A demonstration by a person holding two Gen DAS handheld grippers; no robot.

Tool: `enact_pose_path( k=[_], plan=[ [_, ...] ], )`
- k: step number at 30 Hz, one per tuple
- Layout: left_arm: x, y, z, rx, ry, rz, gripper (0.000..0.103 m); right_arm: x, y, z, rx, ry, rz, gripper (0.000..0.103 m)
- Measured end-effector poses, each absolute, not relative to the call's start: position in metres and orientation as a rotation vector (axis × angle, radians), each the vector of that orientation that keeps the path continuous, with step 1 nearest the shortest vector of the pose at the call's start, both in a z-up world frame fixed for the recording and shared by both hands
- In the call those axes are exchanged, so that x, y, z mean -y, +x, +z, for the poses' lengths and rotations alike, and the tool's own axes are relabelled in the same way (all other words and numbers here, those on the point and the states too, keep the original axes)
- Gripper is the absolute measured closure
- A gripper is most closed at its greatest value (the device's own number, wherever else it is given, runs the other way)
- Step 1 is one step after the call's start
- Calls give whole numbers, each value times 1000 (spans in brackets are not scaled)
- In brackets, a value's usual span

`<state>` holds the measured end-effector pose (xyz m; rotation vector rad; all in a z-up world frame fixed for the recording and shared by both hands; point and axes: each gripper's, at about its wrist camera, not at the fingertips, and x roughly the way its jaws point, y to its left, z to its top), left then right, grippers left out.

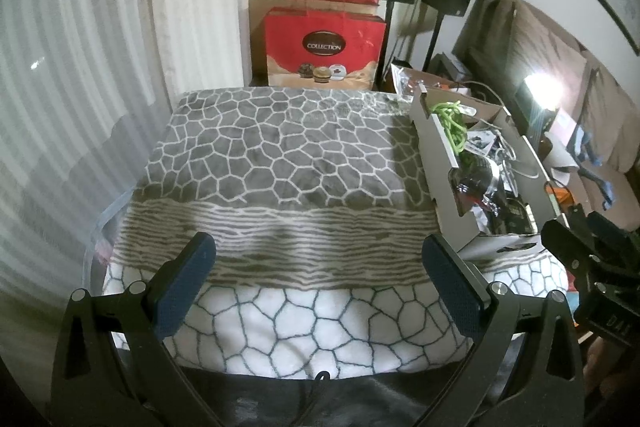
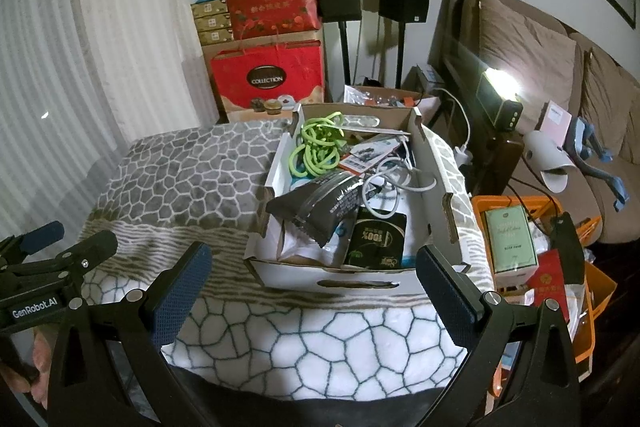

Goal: Organize objects

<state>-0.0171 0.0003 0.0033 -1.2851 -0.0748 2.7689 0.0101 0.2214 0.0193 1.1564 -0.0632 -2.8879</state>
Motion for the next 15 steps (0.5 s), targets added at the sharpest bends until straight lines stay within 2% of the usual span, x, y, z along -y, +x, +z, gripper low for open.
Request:
enact_pose_path(
  k=[15],
  plan=[
    [-1,-17,7,77,-1262,2784,0,-217,10,16,59,1171,-2883,0]
  ],
)
